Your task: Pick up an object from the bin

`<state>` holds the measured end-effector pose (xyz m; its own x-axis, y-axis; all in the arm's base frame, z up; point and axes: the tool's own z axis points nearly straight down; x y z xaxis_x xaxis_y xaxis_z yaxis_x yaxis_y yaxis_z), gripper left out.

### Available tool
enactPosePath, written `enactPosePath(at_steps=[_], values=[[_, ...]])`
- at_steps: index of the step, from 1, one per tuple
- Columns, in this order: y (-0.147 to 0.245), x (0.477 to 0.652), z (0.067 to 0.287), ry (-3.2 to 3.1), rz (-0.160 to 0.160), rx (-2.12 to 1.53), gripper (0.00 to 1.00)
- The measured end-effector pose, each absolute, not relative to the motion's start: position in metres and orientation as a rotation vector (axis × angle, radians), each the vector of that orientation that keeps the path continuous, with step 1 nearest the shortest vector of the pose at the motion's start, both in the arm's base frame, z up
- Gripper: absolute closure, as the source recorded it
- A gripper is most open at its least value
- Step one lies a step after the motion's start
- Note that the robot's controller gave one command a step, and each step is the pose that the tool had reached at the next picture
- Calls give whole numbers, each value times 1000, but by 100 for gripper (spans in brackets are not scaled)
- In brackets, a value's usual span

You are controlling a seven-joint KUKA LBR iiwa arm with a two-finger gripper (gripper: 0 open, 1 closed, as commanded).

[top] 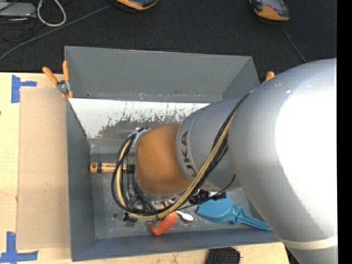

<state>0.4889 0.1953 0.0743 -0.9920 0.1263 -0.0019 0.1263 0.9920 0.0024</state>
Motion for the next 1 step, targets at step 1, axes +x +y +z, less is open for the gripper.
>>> enactPosePath(at_steps=[1], values=[[163,486,72,3142,4,8,100]])
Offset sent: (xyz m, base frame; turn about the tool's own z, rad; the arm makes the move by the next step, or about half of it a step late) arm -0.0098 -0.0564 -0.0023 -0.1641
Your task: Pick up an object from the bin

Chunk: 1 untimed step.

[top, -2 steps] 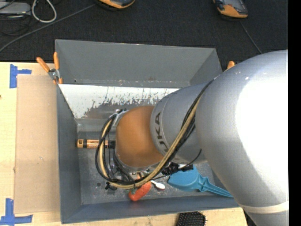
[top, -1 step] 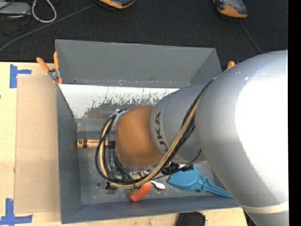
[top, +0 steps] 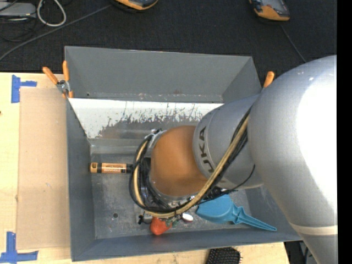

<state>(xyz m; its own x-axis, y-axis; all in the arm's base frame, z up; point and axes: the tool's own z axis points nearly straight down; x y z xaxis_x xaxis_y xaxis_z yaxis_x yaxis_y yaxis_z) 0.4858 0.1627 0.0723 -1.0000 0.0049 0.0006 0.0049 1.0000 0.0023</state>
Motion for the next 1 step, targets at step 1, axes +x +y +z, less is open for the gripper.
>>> enactPosePath(at_steps=[1], values=[[138,478,71,-3139,-1,56,100]])
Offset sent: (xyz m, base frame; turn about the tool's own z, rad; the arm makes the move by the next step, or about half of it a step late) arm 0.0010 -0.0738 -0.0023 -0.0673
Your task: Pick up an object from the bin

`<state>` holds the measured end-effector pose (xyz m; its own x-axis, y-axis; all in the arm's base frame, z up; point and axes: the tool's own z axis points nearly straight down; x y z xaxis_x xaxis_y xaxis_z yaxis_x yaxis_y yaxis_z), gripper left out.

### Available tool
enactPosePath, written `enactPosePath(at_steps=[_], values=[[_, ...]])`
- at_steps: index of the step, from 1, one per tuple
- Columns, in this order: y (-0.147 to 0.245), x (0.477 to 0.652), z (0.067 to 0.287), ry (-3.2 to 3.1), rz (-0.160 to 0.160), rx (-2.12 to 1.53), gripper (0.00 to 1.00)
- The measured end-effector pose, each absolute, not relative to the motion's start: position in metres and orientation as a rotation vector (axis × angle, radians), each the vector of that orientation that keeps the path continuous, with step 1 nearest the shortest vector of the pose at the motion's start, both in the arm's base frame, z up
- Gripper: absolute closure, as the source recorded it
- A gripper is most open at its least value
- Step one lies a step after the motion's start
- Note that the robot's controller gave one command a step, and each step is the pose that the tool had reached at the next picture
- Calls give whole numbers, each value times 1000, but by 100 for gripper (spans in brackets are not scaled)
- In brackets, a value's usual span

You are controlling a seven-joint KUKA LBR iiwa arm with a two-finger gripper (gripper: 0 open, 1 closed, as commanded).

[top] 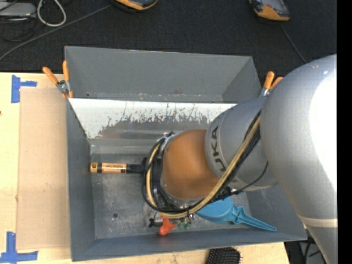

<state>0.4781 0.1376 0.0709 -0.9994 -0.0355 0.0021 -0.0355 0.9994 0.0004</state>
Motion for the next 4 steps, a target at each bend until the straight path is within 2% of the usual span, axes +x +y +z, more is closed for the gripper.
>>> enactPosePath(at_steps=[1,2,3,4], values=[[88,487,70,-3137,1,92,100],[89,487,70,-3137,0,90,0],[89,487,70,-3137,0,90,0],[58,551,70,-3136,-3,120,0]])
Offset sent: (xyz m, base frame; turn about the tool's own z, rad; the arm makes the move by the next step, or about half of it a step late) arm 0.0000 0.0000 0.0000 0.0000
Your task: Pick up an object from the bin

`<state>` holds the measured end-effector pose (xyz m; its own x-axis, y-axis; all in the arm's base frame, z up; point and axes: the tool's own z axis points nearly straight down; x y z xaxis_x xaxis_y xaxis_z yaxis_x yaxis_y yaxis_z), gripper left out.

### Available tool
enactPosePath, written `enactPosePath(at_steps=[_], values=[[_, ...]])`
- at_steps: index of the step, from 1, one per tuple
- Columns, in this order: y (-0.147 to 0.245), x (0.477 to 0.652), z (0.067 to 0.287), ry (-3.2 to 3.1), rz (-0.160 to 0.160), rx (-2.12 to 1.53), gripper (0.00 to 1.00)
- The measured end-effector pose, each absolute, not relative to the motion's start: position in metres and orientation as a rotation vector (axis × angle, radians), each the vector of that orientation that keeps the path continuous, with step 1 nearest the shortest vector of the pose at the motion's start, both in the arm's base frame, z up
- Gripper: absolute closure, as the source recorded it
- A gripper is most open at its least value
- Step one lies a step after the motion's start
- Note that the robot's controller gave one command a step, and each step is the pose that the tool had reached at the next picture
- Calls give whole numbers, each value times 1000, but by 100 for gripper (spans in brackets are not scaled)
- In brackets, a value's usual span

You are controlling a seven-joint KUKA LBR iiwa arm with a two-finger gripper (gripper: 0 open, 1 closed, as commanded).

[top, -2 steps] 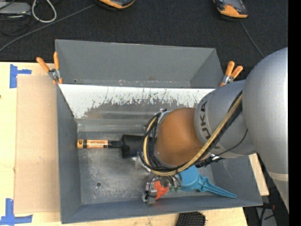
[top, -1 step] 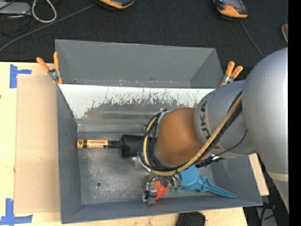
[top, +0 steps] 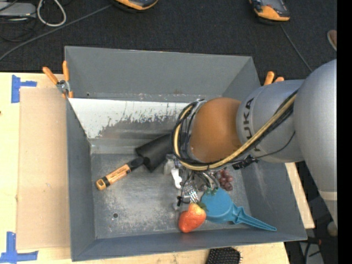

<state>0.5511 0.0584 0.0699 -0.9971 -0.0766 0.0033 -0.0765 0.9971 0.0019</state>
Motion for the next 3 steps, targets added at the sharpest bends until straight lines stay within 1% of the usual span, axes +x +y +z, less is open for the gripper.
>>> enactPosePath(at_steps=[1,2,3], values=[[20,542,74,-3146,-4,271,0],[-2,594,70,-3137,-6,153,0],[-33,595,70,-3129,-5,376,0]])
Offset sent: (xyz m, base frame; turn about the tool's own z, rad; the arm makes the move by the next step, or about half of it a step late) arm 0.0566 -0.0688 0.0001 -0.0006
